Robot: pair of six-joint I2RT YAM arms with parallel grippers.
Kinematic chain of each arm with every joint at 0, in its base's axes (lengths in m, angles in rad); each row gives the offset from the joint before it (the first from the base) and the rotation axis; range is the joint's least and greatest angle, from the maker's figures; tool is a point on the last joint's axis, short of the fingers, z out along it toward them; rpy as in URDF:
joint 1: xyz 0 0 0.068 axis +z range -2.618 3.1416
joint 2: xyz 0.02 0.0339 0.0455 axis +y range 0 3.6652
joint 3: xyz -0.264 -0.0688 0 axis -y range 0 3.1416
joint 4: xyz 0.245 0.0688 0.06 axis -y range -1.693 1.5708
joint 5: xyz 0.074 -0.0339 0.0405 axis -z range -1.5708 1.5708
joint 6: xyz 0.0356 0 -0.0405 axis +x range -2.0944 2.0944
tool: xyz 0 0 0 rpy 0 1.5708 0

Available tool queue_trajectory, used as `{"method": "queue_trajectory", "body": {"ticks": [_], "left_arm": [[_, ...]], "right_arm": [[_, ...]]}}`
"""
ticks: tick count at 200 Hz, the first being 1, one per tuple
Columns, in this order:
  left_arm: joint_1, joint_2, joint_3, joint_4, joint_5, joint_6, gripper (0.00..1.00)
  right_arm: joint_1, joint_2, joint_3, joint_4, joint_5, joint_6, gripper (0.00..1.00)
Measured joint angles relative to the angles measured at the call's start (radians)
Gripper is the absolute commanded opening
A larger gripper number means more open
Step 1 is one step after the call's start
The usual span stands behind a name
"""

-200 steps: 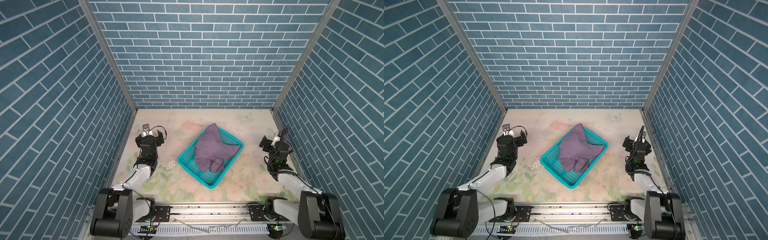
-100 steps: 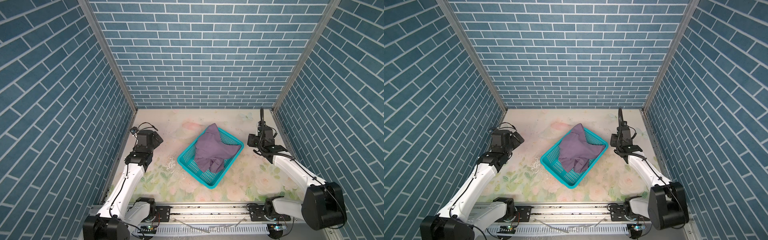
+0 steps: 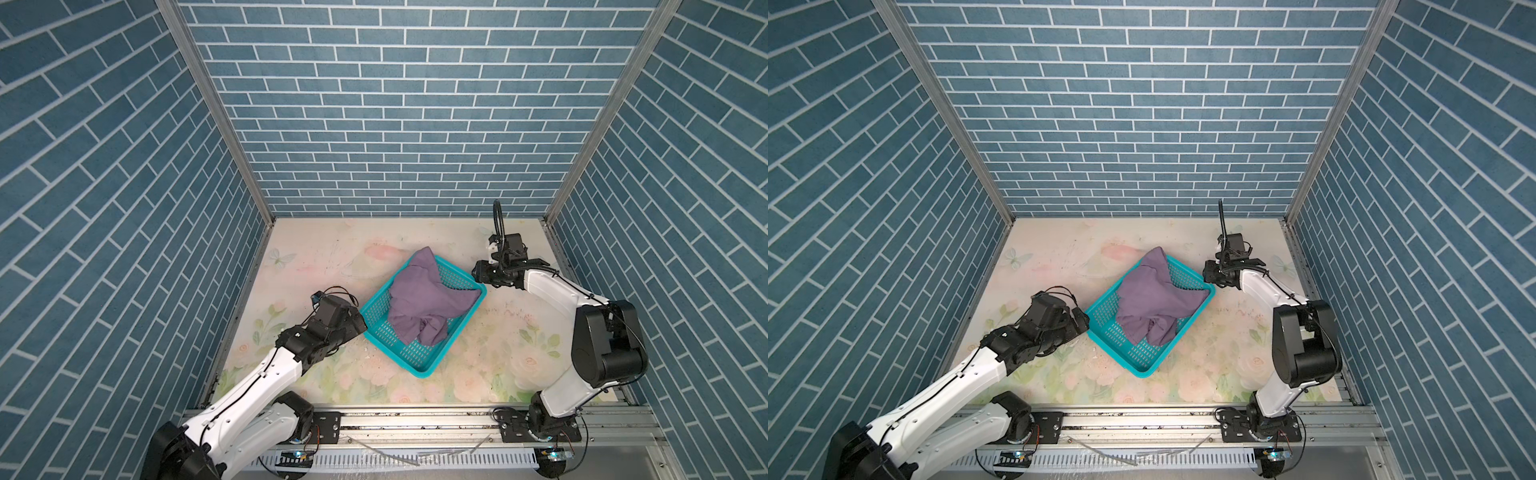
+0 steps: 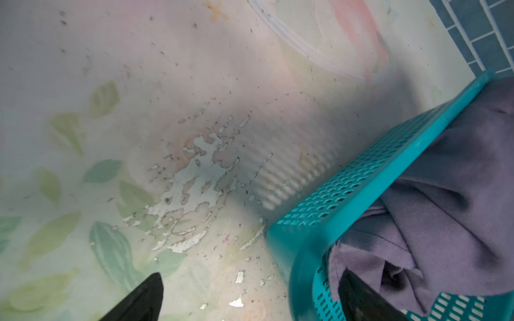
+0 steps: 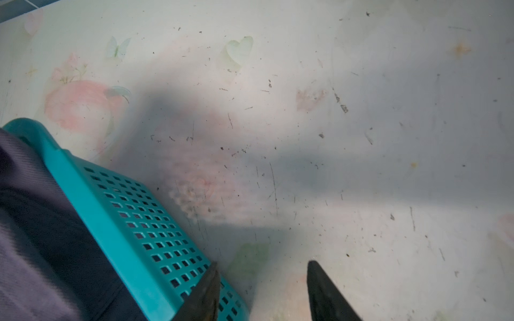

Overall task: Fold and stack the trousers
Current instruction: Rotate the basket at the center of the table, then move the basket to the top-right of the table.

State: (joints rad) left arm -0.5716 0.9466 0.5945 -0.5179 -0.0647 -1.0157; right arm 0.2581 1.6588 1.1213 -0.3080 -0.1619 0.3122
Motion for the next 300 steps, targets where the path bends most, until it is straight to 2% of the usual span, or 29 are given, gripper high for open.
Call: {"method": "queue_trajectory", "body": {"ticks": [10, 32, 37, 74, 95, 124, 138, 154, 156, 159, 182, 207, 228, 246, 261, 277, 290, 300], "left_arm": [[-0.021, 0.026, 0.003, 0.01, 0.004, -0.015, 0.97], [-0.038, 0.1, 0.006, 0.065, 0.017, -0.041, 0.72], [-0.039, 0.118, 0.007, 0.078, 0.019, -0.042, 0.69], [-0.043, 0.329, 0.098, 0.158, 0.043, -0.013, 0.66], [-0.039, 0.478, 0.241, 0.173, 0.053, 0.026, 0.64], [-0.037, 0.716, 0.485, 0.249, 0.101, 0.08, 0.66], [-0.036, 0.818, 0.603, 0.291, 0.134, 0.1, 0.74], [-0.032, 0.921, 0.726, 0.327, 0.182, 0.107, 0.79], [-0.032, 0.933, 0.741, 0.332, 0.19, 0.107, 0.79], [-0.031, 0.951, 0.762, 0.34, 0.2, 0.11, 0.8], [-0.026, 1.042, 0.856, 0.423, 0.291, 0.103, 0.8], [-0.009, 1.03, 0.84, 0.47, 0.371, 0.104, 0.8], [0.043, 0.937, 0.729, 0.5, 0.424, 0.108, 0.8], [0.146, 0.786, 0.597, 0.495, 0.433, 0.114, 0.81], [0.253, 0.644, 0.508, 0.459, 0.406, 0.132, 0.85], [0.347, 0.483, 0.438, 0.387, 0.344, 0.169, 0.92], [0.386, 0.36, 0.4, 0.32, 0.294, 0.204, 0.99], [0.404, 0.277, 0.379, 0.273, 0.267, 0.235, 0.99]], "right_arm": [[0.0, 0.005, 0.002, 0.001, -0.007, -0.001, 0.51], [0.0, 0.005, 0.002, -0.006, -0.016, -0.003, 0.51], [0.0, 0.004, 0.002, -0.006, -0.017, -0.003, 0.51], [0.001, -0.024, 0.002, -0.032, -0.018, -0.004, 0.53], [0.006, -0.087, 0.0, -0.055, 0.022, -0.005, 0.53], [0.006, -0.222, -0.002, -0.109, 0.166, -0.005, 0.56], [0.006, -0.294, -0.002, -0.138, 0.229, -0.005, 0.64], [0.006, -0.361, -0.002, -0.163, 0.273, -0.006, 0.81], [0.005, -0.369, -0.002, -0.166, 0.277, -0.011, 0.92], [0.005, -0.378, -0.002, -0.168, 0.283, -0.003, 0.98], [0.006, -0.414, -0.002, -0.192, 0.293, -0.003, 0.99], [0.016, -0.371, 0.0, -0.204, 0.272, -0.003, 0.99], [0.037, -0.274, 0.008, -0.216, 0.263, -0.004, 0.99], [0.045, -0.175, 0.014, -0.209, 0.243, -0.005, 0.99], [0.047, -0.108, 0.02, -0.194, 0.224, -0.006, 0.96], [0.047, -0.04, 0.052, -0.18, 0.202, -0.006, 0.89], [0.047, 0.012, 0.092, -0.165, 0.191, -0.008, 0.82], [0.047, 0.048, 0.122, -0.159, 0.186, -0.018, 0.74]]}}
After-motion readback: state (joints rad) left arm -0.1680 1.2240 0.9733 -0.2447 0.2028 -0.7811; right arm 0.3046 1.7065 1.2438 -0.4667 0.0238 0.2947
